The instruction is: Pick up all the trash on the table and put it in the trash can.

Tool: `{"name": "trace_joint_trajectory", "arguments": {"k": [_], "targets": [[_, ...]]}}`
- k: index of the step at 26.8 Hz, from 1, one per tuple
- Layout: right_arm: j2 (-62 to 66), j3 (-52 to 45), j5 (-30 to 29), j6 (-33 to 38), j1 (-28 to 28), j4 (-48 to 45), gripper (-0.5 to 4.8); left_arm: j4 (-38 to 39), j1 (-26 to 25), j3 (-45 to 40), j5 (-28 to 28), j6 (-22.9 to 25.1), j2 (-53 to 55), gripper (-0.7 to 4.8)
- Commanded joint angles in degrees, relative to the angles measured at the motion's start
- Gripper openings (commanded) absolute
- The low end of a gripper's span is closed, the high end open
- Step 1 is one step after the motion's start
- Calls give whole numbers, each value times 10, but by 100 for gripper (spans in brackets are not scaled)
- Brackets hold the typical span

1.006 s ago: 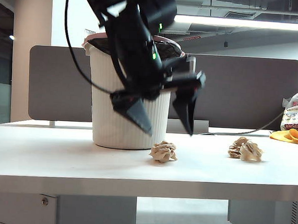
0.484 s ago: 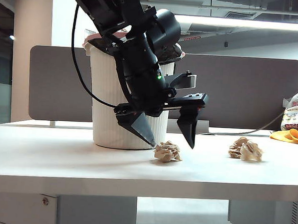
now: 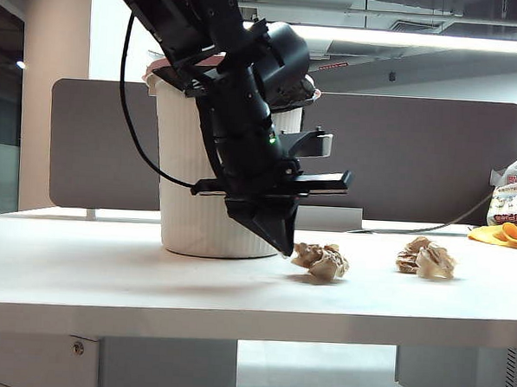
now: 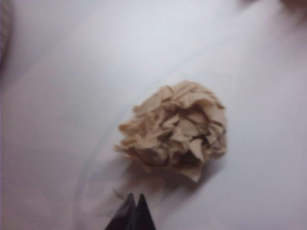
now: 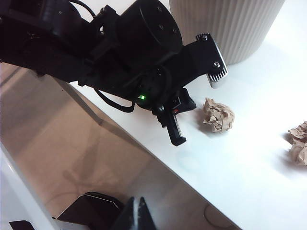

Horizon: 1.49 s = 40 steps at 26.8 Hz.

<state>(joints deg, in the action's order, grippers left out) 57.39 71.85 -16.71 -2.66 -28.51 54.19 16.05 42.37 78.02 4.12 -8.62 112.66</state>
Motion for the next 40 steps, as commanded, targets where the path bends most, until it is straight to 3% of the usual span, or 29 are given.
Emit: {"name": "trace_joint_trajectory", "arguments": {"k": [1,4,5,6,9,10,30,37,40], "targets": [[-2,2,-4,0,0,-10,-1,-7,-3,6,1,2,-4,-5],[-2,2,-4,0,0,-11,-1,-8,-6,20,-21,2,-7,-4],[-2,2,-4,1,0,-13,-2,-7,-5,25,-35,0,-8,11],[-2,2,-4,1,0,-13,-1,-7,-5,29,-48,0,-8,61],[-5,2,-4,0,0,-13,-1,-4,-5,40,-91,0,-8,397],[-5,2,-4,0,0,-14,-1,-4,-4,41,-101,0,-8,479],[-5,2,-4,0,0,-33,-1,-16,-4,40,-107,-14,42,479],[-5,0,-4,0,0,-40,-1,-27,-4,40,-64,-15,43,477],[-5,0,-4,0,0,-40,-1,-32,-4,40,-64,-15,44,317]]}}
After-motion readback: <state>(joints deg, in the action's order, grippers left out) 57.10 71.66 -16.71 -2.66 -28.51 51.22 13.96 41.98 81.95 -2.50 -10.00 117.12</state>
